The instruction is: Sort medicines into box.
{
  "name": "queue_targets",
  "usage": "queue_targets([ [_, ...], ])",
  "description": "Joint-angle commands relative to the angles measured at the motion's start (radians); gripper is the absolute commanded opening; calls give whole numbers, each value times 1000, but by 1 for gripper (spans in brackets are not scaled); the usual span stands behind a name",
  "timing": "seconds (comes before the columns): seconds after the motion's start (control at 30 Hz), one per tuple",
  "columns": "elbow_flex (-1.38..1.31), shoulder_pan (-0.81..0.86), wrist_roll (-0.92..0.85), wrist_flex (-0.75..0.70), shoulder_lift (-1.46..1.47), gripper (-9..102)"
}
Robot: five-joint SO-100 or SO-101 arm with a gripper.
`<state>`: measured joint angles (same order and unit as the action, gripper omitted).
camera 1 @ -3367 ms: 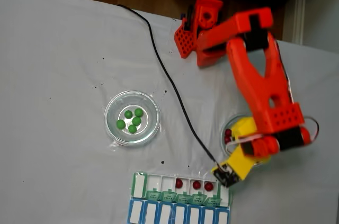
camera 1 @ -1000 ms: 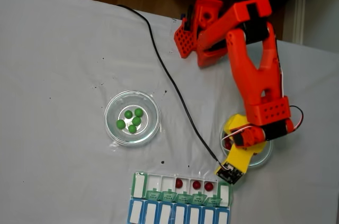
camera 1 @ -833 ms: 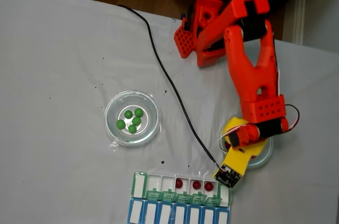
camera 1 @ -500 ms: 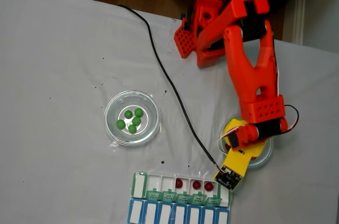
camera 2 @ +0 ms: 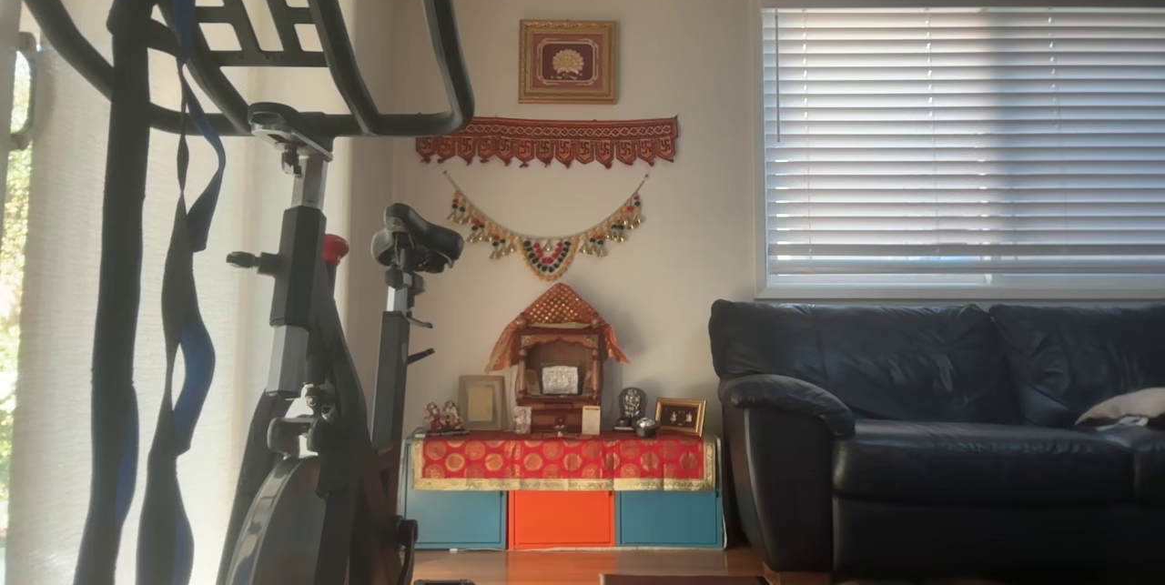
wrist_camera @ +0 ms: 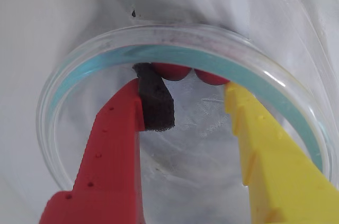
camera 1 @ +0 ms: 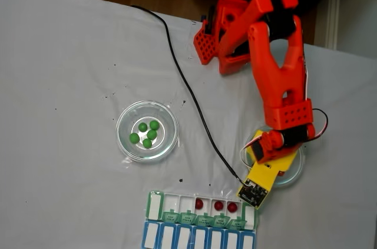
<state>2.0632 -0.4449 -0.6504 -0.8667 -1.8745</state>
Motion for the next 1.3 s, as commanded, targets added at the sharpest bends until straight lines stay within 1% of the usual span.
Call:
queue_targets([
  [0.0,0,-5,6,43,-71,17],
  [0.13,17,-9,11,75,-64,17],
  [0.33,55,-14,17,100,-107,26],
  [0.43,84,-18,26,112,-146,27],
  [0.8,129,-32,44,149,-186,23],
  [0.87,132,-40,44,150,-173,21],
  [1.27,127,-60,60,153,-124,18],
])
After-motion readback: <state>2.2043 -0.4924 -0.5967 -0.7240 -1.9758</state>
